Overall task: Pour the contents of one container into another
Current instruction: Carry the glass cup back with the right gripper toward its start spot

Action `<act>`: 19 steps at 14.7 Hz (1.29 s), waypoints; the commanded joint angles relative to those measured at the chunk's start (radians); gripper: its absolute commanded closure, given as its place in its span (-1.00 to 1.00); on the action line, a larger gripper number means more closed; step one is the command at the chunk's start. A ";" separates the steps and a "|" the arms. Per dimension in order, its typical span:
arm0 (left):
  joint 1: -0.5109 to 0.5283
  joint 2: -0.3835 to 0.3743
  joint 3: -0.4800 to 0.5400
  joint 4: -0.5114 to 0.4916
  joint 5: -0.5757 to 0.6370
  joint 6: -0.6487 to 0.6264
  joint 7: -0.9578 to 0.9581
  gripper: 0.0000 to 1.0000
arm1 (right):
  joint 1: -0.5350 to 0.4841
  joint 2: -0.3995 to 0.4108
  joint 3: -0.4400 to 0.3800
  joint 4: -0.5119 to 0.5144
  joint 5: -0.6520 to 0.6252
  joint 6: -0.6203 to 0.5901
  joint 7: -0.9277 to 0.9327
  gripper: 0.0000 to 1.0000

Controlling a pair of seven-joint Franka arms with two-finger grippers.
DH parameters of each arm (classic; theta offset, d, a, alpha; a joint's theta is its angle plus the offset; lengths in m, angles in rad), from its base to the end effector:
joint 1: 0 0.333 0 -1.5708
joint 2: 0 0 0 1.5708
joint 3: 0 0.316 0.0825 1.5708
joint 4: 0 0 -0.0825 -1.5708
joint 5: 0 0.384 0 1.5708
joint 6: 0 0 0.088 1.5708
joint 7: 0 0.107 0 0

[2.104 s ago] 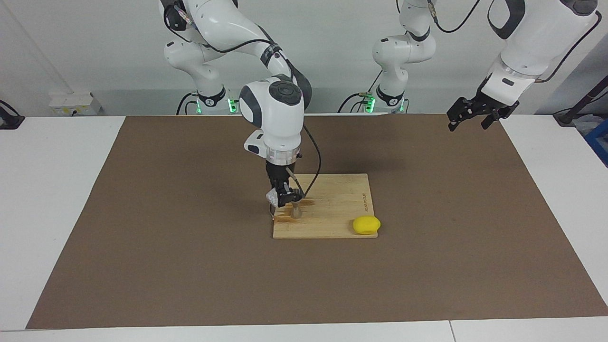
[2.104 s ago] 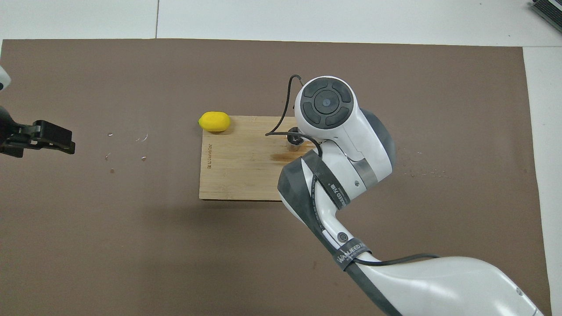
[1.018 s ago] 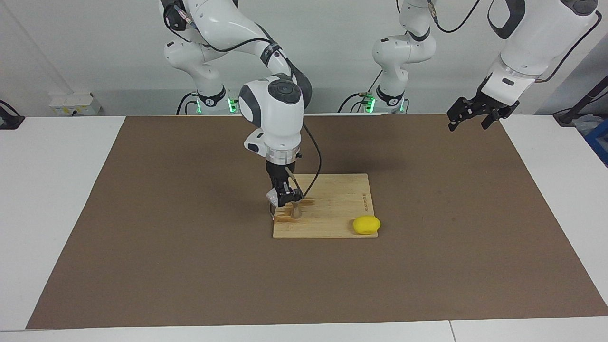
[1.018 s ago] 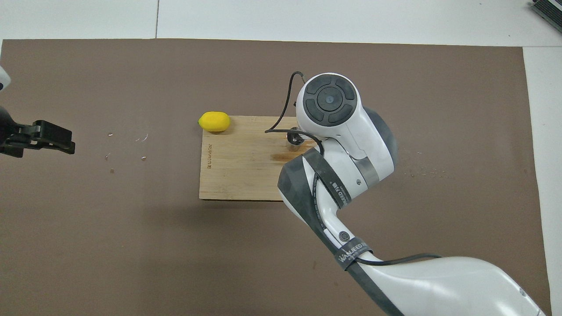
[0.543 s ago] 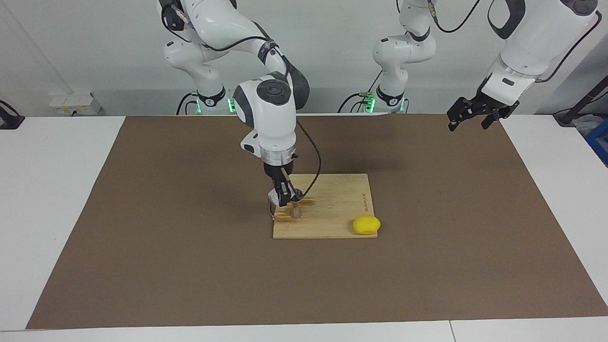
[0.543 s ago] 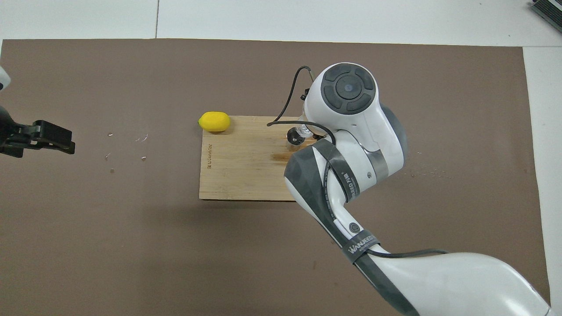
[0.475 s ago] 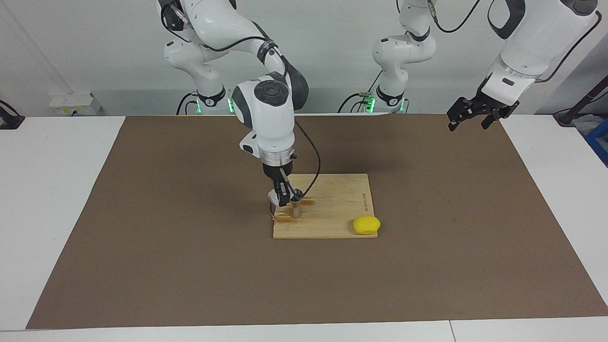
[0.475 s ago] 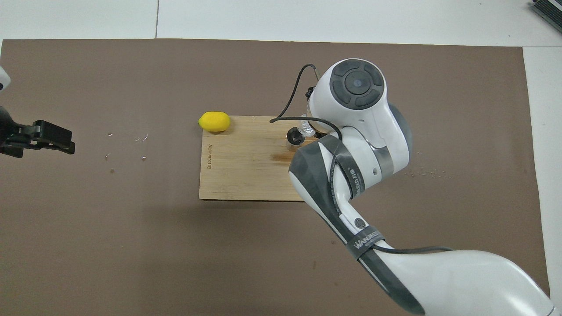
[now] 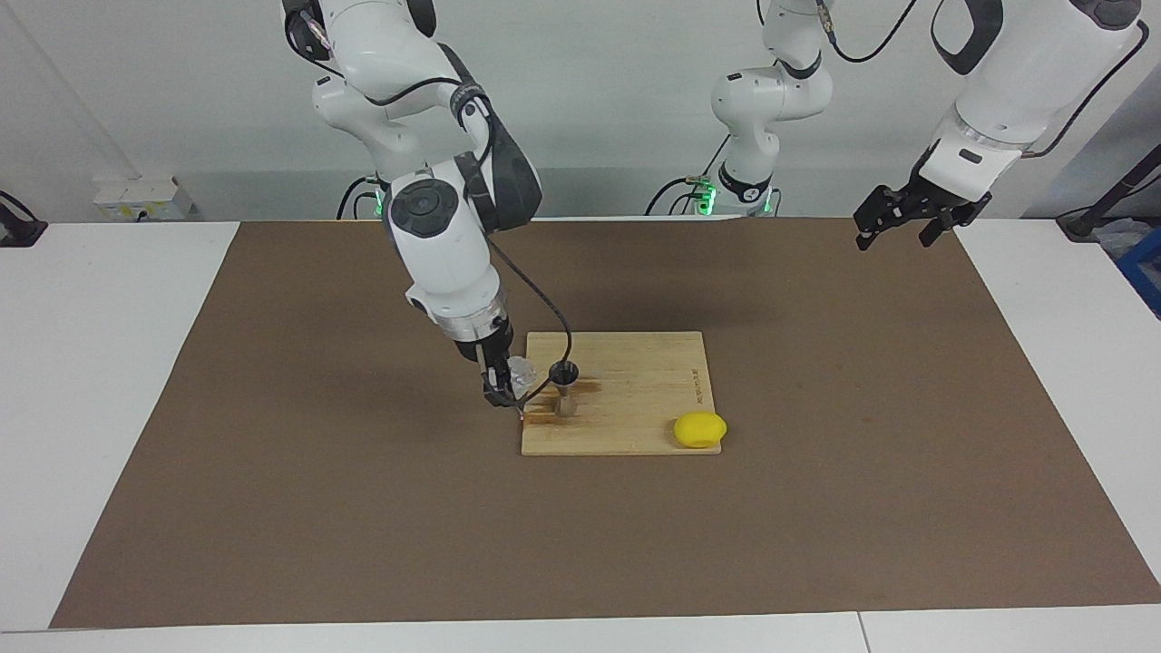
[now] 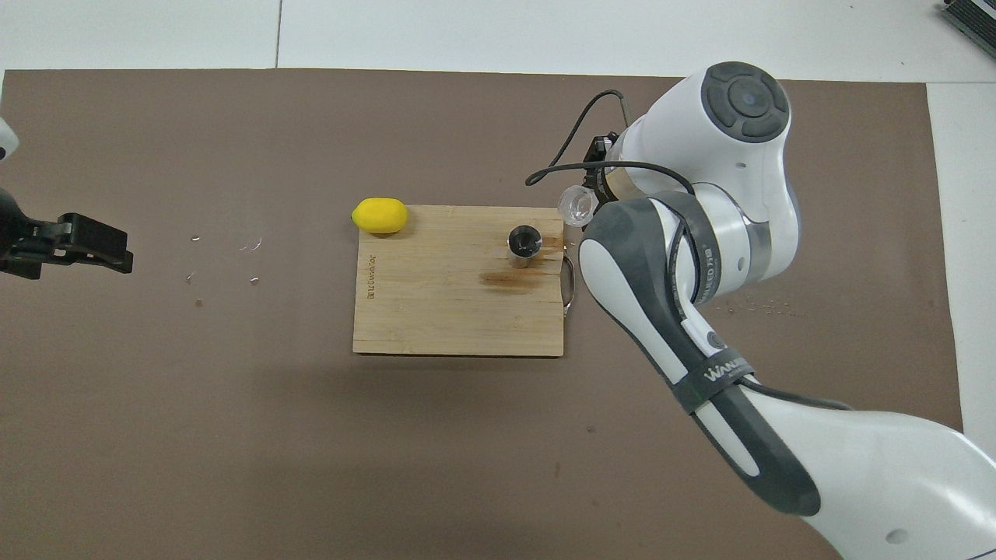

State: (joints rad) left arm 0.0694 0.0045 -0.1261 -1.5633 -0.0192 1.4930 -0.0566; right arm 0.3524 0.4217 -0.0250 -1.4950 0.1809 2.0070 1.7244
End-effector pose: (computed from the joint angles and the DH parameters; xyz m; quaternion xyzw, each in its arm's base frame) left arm 0.5464 -0.0330 0.6190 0.9993 -0.0004 -0.0379 0.0077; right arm 0.6504 0.2350 0.4372 -0.7410 0.6654 0.0437 0.0792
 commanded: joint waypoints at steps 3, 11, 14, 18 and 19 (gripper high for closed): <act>-0.006 -0.028 0.006 -0.031 0.013 0.004 0.006 -1.00 | -0.099 -0.041 0.008 -0.089 0.116 -0.007 -0.113 1.00; -0.006 -0.028 0.006 -0.031 0.013 0.004 0.006 -1.00 | -0.324 -0.121 0.008 -0.298 0.394 -0.007 -0.464 1.00; -0.006 -0.028 0.006 -0.031 0.013 0.004 0.006 -1.00 | -0.409 -0.126 0.008 -0.359 0.459 -0.010 -0.595 1.00; -0.006 -0.028 0.006 -0.031 0.013 0.004 0.006 -1.00 | -0.492 -0.074 0.008 -0.389 0.535 -0.040 -0.777 1.00; -0.005 -0.028 0.006 -0.031 0.013 0.004 0.006 -1.00 | -0.518 -0.055 0.008 -0.389 0.555 -0.059 -0.823 1.00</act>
State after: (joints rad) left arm 0.0694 0.0045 -0.1261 -1.5633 -0.0192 1.4930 -0.0566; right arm -0.1159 0.3480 -0.0283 -1.8723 0.6869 1.9826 0.9925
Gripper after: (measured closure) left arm 0.000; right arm 0.498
